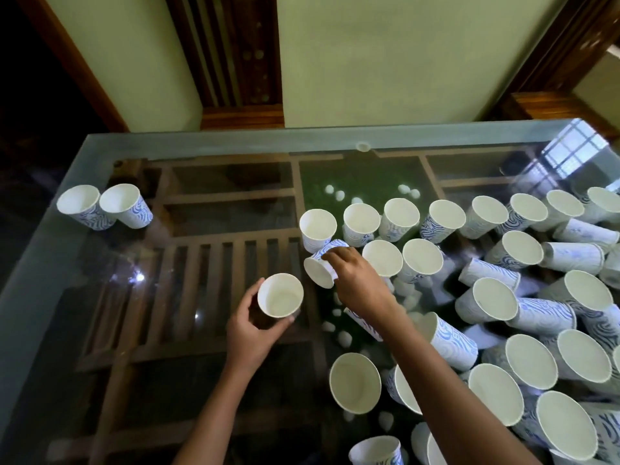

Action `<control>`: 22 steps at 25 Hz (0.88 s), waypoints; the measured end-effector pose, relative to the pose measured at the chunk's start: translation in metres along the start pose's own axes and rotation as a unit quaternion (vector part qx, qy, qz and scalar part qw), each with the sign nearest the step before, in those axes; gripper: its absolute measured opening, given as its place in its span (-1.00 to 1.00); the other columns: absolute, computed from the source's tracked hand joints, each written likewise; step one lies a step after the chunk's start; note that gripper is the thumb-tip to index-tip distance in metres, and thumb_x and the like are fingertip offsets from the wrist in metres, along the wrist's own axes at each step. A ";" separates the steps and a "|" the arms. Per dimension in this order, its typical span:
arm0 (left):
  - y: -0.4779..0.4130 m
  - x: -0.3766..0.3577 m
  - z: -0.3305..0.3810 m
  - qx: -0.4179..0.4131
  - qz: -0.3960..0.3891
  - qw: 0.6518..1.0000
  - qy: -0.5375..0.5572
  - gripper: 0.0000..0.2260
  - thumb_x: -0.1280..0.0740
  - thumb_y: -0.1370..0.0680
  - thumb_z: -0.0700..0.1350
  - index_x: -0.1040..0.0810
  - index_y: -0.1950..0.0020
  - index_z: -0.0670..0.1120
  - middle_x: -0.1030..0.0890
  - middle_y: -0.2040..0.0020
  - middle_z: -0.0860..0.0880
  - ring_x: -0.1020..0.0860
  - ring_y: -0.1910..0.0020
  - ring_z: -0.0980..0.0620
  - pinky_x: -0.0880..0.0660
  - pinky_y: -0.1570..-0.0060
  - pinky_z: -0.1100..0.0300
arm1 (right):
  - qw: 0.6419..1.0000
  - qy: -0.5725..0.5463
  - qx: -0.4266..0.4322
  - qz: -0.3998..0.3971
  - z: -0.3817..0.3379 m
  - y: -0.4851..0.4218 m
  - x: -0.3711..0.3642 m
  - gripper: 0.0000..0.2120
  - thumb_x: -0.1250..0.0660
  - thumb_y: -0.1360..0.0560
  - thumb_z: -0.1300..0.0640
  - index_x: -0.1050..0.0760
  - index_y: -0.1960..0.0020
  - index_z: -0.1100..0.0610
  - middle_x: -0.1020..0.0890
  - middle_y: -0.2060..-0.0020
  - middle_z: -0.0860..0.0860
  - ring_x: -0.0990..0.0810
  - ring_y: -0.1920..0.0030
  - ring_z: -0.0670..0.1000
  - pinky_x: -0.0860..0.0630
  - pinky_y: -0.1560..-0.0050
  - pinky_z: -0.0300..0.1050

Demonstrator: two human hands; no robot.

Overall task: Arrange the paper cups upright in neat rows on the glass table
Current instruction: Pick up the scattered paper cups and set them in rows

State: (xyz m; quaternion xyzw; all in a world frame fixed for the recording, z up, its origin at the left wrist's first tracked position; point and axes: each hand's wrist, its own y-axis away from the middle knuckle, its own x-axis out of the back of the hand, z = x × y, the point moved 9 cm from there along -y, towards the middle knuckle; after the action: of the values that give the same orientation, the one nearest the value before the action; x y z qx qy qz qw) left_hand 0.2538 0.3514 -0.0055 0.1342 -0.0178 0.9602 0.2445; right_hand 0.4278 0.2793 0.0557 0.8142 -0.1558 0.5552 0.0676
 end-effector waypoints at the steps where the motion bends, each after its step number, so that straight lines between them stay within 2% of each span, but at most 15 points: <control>1: -0.004 0.008 -0.002 0.005 0.017 1.000 -0.008 -0.33 -0.59 -0.21 -0.21 -0.44 -0.26 0.04 -0.51 -0.20 0.10 -0.47 -0.21 0.13 -0.44 -0.17 0.19 | 0.998 0.042 0.028 -0.044 -0.003 -0.005 -0.010 -0.48 -0.21 -0.38 0.42 -0.34 -0.34 0.27 -0.42 -0.31 0.18 -0.36 -0.32 0.19 -0.36 -0.23 0.04; 2: -0.007 0.013 -0.004 0.010 0.027 0.999 -0.013 -0.33 -0.59 -0.21 -0.20 -0.44 -0.26 0.06 -0.51 -0.21 0.08 -0.46 -0.23 0.08 -0.45 -0.17 0.13 | 0.994 0.073 0.038 -0.075 -0.003 -0.010 -0.018 -0.42 -0.21 -0.39 0.42 -0.27 -0.39 0.24 -0.36 -0.37 0.16 -0.31 -0.37 0.17 -0.32 -0.28 0.06; 4: -0.013 0.016 -0.008 0.018 0.033 0.999 -0.013 -0.33 -0.59 -0.22 -0.18 -0.43 -0.25 0.09 -0.50 -0.24 0.05 -0.45 -0.26 0.02 -0.45 -0.20 0.03 | 0.988 0.121 0.041 -0.089 -0.002 -0.016 -0.025 -0.39 -0.21 -0.41 0.39 -0.18 -0.44 0.21 -0.33 -0.38 0.16 -0.28 -0.37 0.18 -0.31 -0.28 0.08; 7: -0.015 0.016 -0.013 0.020 0.030 0.999 -0.017 -0.33 -0.59 -0.22 -0.16 -0.41 -0.24 0.15 -0.49 -0.25 0.05 -0.43 -0.28 0.01 -0.44 -0.22 0.00 | 0.978 0.188 0.051 -0.074 -0.003 -0.020 -0.030 -0.43 -0.22 -0.40 0.36 -0.21 -0.40 0.23 -0.36 -0.28 0.18 -0.35 -0.26 0.21 -0.34 -0.18 0.06; 10: -0.017 0.021 -0.016 0.021 0.038 0.999 -0.025 -0.33 -0.59 -0.22 -0.17 -0.43 -0.27 0.06 -0.47 -0.24 0.08 -0.42 -0.28 0.01 -0.45 -0.22 0.01 | 0.979 0.182 0.046 -0.076 -0.007 -0.022 -0.035 -0.45 -0.31 -0.38 0.29 -0.28 -0.35 0.20 -0.35 -0.28 0.15 -0.35 -0.24 0.17 -0.36 -0.11 0.03; 13: -0.020 0.033 -0.020 0.027 0.045 0.998 -0.035 -0.32 -0.58 -0.23 -0.17 -0.43 -0.30 -0.02 -0.47 -0.24 0.06 -0.40 -0.28 0.03 -0.43 -0.22 0.03 | 0.991 0.100 0.017 -0.085 -0.014 -0.023 -0.042 -0.38 -0.42 -0.35 0.16 -0.28 -0.35 0.15 -0.39 -0.30 0.11 -0.37 -0.27 0.15 -0.38 -0.13 0.02; 16: -0.028 0.052 -0.021 0.028 0.058 0.997 -0.042 -0.31 -0.58 -0.23 -0.17 -0.42 -0.31 -0.03 -0.47 -0.23 0.06 -0.38 -0.26 0.08 -0.40 -0.19 0.09 | 0.997 -0.061 -0.047 -0.017 -0.024 -0.029 -0.036 -0.35 -0.50 -0.30 0.05 -0.35 -0.32 0.11 -0.49 -0.24 0.07 -0.45 -0.23 0.10 -0.43 -0.09 -0.04; 19: -0.048 0.080 -0.024 0.026 0.086 0.995 -0.037 -0.31 -0.58 -0.22 -0.19 -0.43 -0.31 -0.05 -0.48 -0.25 0.05 -0.40 -0.27 0.06 -0.42 -0.15 0.11 | 0.965 -0.228 -0.117 0.054 -0.037 -0.042 -0.041 -0.32 -0.56 -0.23 0.06 -0.40 -0.28 0.13 -0.55 -0.19 0.03 -0.51 -0.18 0.01 -0.44 -0.09 -0.20; 22: -0.079 0.106 -0.031 0.042 0.100 0.994 -0.006 -0.31 -0.58 -0.23 -0.21 -0.43 -0.31 -0.02 -0.48 -0.27 0.05 -0.43 -0.28 0.03 -0.46 -0.14 0.10 | 0.925 -0.328 -0.162 0.105 -0.048 -0.061 -0.056 -0.34 -0.58 -0.22 0.14 -0.40 -0.26 0.11 -0.55 -0.15 -0.04 -0.53 -0.15 -0.07 -0.46 -0.06 -0.38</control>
State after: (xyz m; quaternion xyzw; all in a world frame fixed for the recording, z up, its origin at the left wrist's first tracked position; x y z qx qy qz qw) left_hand 0.1939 0.4730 -0.0100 0.1480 0.0074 0.9788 0.1415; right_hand 0.3867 0.3598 0.0261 0.9078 -0.3413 0.2282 0.0853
